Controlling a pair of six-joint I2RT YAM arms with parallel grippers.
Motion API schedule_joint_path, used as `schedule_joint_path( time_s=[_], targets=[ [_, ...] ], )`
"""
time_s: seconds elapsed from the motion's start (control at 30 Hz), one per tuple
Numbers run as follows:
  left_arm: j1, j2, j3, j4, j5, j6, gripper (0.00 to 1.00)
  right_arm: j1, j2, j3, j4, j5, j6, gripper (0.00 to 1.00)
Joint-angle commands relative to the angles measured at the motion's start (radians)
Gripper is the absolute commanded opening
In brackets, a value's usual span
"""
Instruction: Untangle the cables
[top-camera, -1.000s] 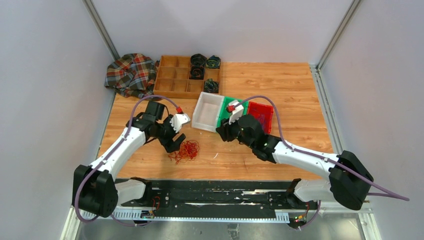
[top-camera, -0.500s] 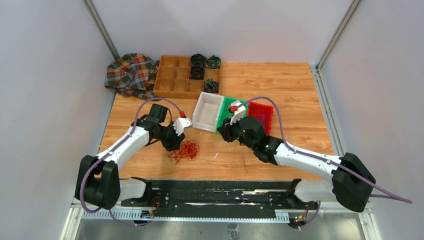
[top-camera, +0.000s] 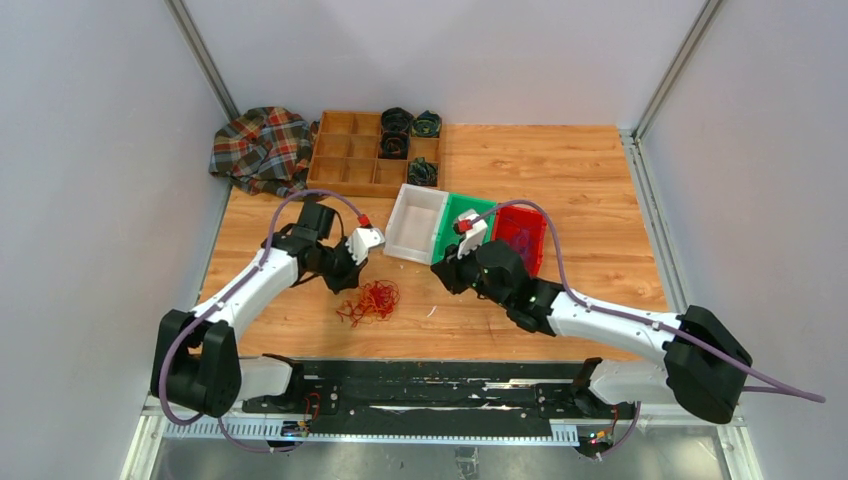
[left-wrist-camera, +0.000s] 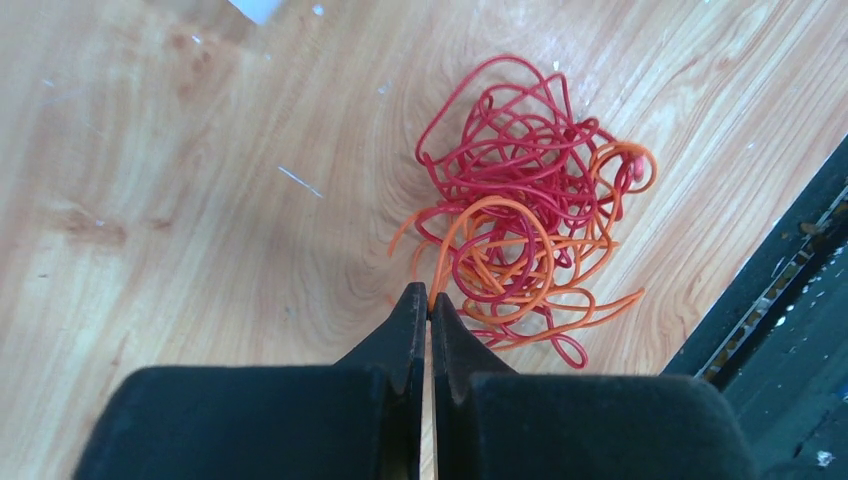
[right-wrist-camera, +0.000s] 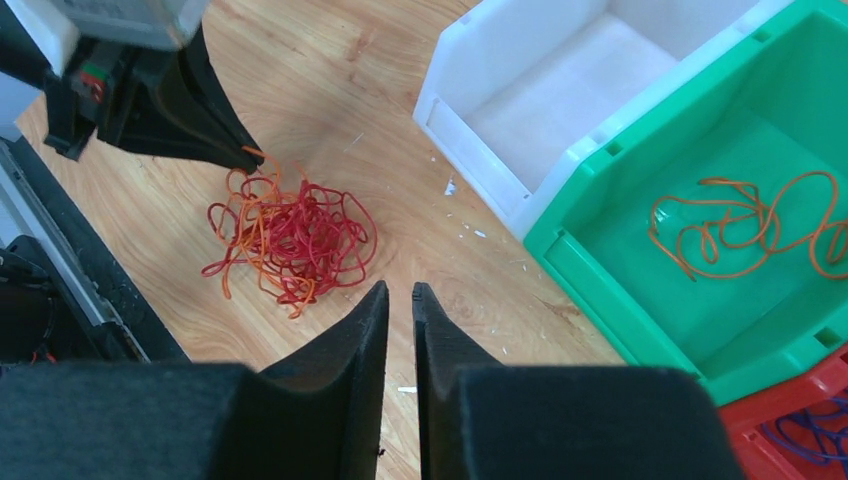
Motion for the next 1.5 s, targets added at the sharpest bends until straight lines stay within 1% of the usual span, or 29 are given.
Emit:
schedule_joint_path(
  time_s=[0.0,0.13,0.17,0.27,0.33,0.57,0.83,1.0,1.2,1.33,1.47],
  targets=[
    [-0.004,-0.078,0.111,-0.108,0.033,-0.022,0.01,0.028,0.016,0.024,0.056,-0.026,0.012,0.20],
    [-0.005,-0.181,0.197,-0.241,0.043,-0.016,0.01,0.075,0.068,0.077,0.101,-0.045,-0.014,0.38],
    [-0.005,-0.206,0.215,-0.266,0.039,-0.016,0.01,0.089,0.084,0.092,0.114,-0.051,-0.024,0.42],
    [-0.005,-0.273,0.274,-0.327,0.036,-0.020,0.01,0.129,0.136,0.129,0.173,-0.083,-0.048,0.48],
    [-0.005,-0.300,0.309,-0.356,0.044,-0.033,0.00,0.155,0.174,0.155,0.207,-0.090,-0.070,0.51],
    [-0.005,-0.300,0.453,-0.448,0.124,-0.104,0.00,0.201,0.273,0.230,0.350,-0.133,-0.094,0.53],
    [-0.006,-0.291,0.589,-0.507,0.158,-0.148,0.00,0.230,0.361,0.312,0.411,-0.124,-0.104,0.53],
    [-0.009,-0.285,0.686,-0.530,0.196,-0.195,0.00,0.234,0.425,0.318,0.481,-0.084,-0.091,0.52],
    [-0.011,-0.275,0.796,-0.547,0.199,-0.227,0.00,0.233,0.464,0.320,0.480,-0.065,-0.075,0.50],
    [-0.011,-0.254,0.915,-0.547,0.189,-0.259,0.00,0.233,0.491,0.300,0.525,-0.070,-0.058,0.50],
    [-0.011,-0.214,1.066,-0.547,0.177,-0.303,0.00,0.233,0.532,0.328,0.532,-0.071,-0.047,0.51]
  ],
)
